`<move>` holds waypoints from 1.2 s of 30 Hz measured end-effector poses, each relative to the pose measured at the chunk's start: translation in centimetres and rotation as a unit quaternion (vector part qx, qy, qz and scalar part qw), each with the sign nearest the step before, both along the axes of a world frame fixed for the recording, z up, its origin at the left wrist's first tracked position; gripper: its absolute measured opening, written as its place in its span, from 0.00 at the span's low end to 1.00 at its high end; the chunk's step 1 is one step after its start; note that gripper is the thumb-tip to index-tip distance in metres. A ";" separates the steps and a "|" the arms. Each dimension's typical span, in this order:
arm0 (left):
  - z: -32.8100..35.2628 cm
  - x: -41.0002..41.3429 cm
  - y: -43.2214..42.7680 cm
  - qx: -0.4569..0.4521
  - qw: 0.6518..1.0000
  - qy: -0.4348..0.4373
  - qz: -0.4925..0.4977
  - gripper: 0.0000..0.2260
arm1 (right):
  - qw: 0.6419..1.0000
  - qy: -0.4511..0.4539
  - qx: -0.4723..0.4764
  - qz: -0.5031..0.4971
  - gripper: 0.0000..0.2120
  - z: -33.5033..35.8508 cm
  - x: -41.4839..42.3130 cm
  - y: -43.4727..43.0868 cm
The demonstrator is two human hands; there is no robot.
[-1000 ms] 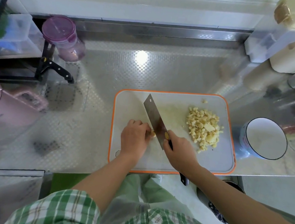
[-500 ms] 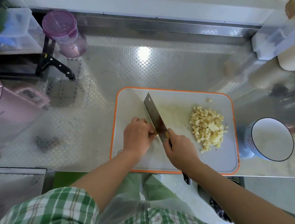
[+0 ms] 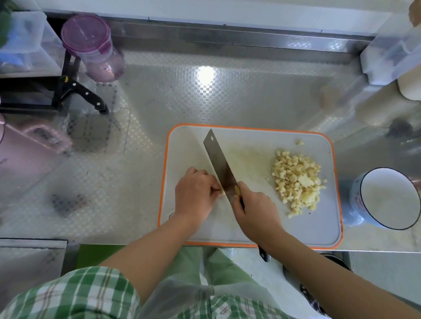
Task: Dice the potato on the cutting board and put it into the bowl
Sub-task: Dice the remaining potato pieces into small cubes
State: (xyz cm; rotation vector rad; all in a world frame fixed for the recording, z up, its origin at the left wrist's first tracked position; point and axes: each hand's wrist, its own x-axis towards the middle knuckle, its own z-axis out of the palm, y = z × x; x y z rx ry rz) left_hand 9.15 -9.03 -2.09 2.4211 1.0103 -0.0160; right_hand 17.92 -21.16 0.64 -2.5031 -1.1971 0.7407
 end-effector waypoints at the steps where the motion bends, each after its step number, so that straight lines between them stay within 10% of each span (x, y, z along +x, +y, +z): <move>1: 0.1 0.1 0.0 0.001 1.000 0.000 -0.002 0.02 | 1.000 -0.001 -0.004 0.003 0.07 -0.1 -0.1 0.0; 36: 0.5 0.3 0.6 -0.002 0.999 0.034 -0.003 0.05 | 0.998 0.017 0.050 -0.046 0.04 -1.0 -0.3 1.1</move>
